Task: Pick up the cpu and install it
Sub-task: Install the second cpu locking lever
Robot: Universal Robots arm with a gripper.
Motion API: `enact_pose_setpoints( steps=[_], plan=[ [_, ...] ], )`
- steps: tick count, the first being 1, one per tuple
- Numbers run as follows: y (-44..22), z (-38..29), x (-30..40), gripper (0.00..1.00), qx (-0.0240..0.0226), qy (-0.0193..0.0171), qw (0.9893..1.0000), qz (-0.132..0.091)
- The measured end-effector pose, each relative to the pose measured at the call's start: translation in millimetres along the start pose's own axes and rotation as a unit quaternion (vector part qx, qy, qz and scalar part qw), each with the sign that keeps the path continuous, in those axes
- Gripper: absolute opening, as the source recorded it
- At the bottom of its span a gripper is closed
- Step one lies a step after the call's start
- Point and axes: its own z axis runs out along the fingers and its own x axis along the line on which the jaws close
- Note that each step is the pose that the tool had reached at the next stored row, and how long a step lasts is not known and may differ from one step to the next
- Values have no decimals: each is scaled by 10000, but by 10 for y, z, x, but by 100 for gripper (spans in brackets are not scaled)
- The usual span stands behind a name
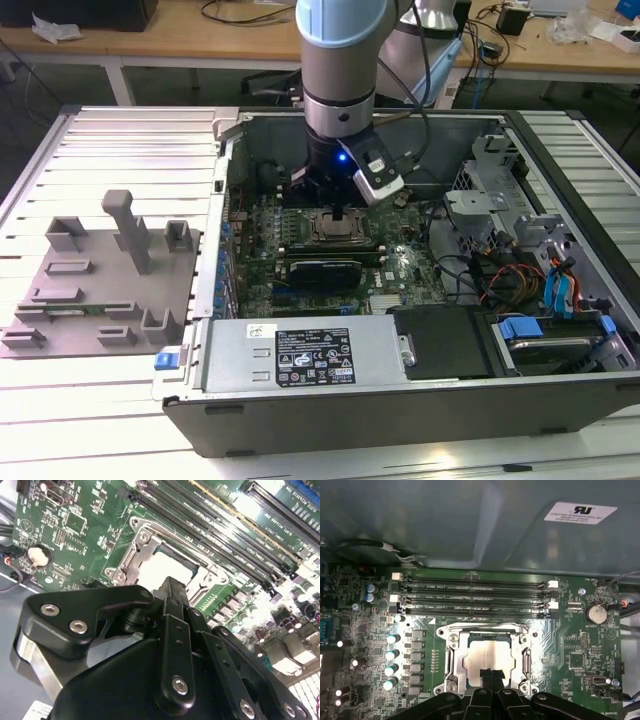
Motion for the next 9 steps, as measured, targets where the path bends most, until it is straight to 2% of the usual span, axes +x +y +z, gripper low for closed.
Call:
enact_pose_setpoints(
  steps=[3,9],
  plan=[
    [11,-52,-6,11,5,0,10000,0],
    [11,-52,-8,11,6,0,10000,0]
  ],
)
